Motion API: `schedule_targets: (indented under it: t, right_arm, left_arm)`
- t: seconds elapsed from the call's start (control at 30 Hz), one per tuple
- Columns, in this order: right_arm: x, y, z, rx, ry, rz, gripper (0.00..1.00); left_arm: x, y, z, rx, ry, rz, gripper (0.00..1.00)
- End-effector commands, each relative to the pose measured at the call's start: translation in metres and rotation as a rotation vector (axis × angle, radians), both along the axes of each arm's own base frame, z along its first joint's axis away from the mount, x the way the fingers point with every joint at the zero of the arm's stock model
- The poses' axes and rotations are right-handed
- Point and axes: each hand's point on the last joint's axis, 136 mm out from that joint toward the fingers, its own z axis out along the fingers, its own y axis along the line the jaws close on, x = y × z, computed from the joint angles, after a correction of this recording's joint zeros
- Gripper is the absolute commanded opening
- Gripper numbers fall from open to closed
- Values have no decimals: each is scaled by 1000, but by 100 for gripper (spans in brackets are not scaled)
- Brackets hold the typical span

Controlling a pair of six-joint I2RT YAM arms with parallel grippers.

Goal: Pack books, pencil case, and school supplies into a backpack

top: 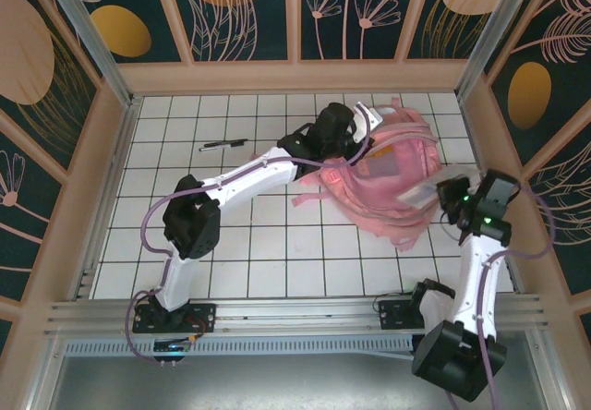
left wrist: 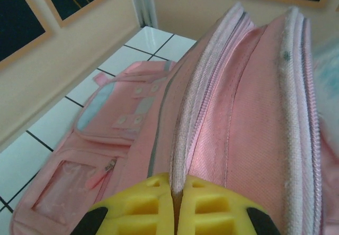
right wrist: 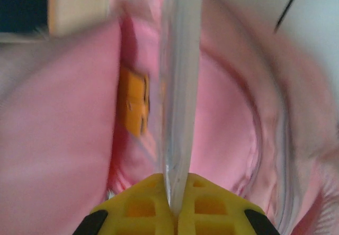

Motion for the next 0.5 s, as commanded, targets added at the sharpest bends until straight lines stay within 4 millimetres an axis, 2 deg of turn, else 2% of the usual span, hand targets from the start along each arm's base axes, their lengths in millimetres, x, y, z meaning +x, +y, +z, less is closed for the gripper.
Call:
schedule_targets:
  t: [0.0, 0.07, 0.17, 0.3, 0.47]
  right_arm:
    - [17, 56, 19, 211, -184, 268, 0]
    - [32, 60, 16, 174, -183, 269, 0]
    - [65, 55, 14, 117, -185, 200, 0]
    - [106, 60, 4, 210, -193, 95, 0]
    - [138, 59, -11, 144, -207, -97, 1]
  left_arm:
    - [-4, -11, 51, -170, 30, -16, 0]
    - [-9, -14, 60, -200, 47, -41, 0]
    - [-19, -17, 66, -236, 79, -78, 0]
    - [-31, -19, 65, -266, 129, -115, 0]
    - [-39, -20, 75, -324, 162, -139, 0]
